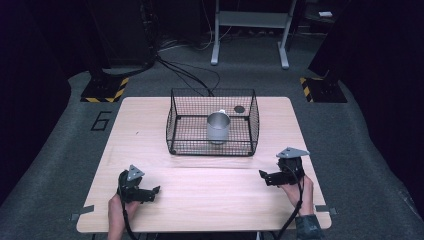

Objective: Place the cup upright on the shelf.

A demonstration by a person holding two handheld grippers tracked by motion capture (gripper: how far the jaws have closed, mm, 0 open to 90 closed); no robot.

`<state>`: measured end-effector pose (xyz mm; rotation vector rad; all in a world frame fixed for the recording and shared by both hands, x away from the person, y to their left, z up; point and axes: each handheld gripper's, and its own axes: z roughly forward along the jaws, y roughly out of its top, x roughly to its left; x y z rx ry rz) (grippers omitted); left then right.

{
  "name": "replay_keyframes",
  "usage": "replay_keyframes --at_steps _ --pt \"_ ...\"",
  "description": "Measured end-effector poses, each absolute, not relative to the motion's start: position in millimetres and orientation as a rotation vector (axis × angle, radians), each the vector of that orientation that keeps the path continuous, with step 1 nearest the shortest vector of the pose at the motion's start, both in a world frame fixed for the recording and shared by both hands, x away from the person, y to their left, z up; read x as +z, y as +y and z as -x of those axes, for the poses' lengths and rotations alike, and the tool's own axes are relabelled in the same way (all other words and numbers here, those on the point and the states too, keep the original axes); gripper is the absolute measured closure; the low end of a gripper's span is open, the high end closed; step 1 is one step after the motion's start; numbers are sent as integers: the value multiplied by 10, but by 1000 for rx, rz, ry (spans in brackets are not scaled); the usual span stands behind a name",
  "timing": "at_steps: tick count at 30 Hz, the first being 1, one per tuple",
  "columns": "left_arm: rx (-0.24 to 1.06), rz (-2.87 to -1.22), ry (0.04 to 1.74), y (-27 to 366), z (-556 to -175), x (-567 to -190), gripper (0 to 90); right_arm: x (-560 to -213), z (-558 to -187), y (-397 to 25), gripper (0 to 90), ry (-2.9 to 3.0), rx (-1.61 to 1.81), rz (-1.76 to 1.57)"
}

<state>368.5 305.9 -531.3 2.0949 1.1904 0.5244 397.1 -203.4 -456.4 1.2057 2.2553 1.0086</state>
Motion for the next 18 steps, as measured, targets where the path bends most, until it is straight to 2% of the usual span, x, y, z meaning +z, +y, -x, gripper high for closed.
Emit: replay_keyframes --at_steps 9,18 --pt "529 -2095 1191 3060 -3686 -5313 5 -5194 -3889 -2417 0 2198 939 -1388" --pt "528 -2086 1194 3056 -3687 -5315 4 -5298 -3865 -2495 0 2141 904 -1402"
